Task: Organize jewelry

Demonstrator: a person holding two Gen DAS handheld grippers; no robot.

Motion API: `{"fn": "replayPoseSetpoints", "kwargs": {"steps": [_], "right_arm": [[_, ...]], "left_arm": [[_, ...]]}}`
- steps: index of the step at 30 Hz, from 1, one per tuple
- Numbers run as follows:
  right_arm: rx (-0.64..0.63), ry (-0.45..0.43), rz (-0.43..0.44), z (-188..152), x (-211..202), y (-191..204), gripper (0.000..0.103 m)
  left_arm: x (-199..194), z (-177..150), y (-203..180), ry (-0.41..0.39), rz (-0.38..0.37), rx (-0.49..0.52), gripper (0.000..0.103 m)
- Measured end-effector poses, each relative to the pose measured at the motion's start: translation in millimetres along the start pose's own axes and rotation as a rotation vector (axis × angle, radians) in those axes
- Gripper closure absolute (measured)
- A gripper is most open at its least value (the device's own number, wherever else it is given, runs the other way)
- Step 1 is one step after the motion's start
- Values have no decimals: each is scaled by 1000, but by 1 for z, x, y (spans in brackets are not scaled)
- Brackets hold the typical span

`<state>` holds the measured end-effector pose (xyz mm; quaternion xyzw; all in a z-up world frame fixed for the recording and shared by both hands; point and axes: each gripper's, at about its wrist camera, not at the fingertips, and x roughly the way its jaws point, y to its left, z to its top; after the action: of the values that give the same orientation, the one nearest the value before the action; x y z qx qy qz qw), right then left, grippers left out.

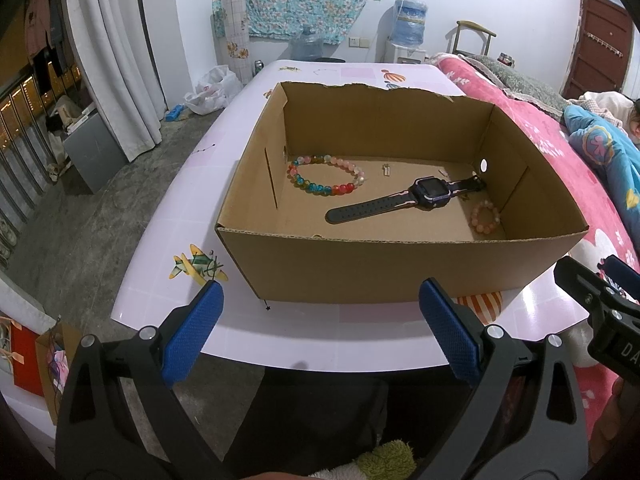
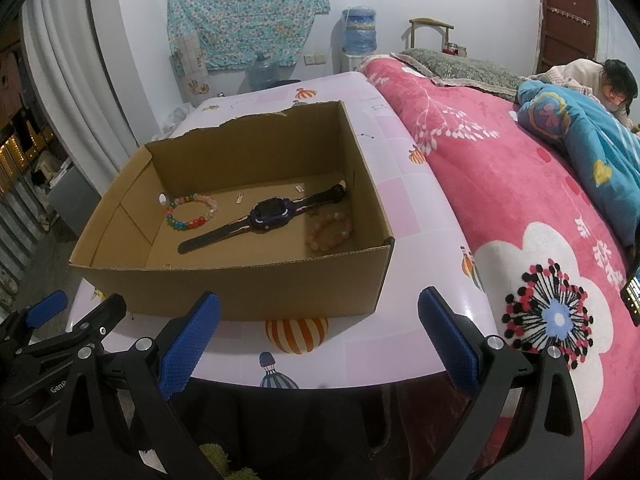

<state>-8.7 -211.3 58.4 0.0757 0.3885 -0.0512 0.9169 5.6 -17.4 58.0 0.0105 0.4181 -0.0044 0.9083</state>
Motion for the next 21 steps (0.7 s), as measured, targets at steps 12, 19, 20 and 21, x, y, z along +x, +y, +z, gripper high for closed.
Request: {"fn": "replayPoseSetpoints", "kwargs": {"steps": [12, 19, 20, 21], "right_arm": [[-3, -1, 2, 0, 0, 1, 7], [-1, -2, 1, 0, 0, 1, 7], [-2, -2, 2, 1, 0, -1, 7], [-1, -2, 2, 1, 0, 0, 7]], "left_arm": [[0, 2, 1, 0, -1, 0, 8], [0, 1, 1, -1, -2, -1, 8], [0, 2, 1, 0, -1, -1, 8], [0, 0, 0, 0, -1, -2, 8]]}}
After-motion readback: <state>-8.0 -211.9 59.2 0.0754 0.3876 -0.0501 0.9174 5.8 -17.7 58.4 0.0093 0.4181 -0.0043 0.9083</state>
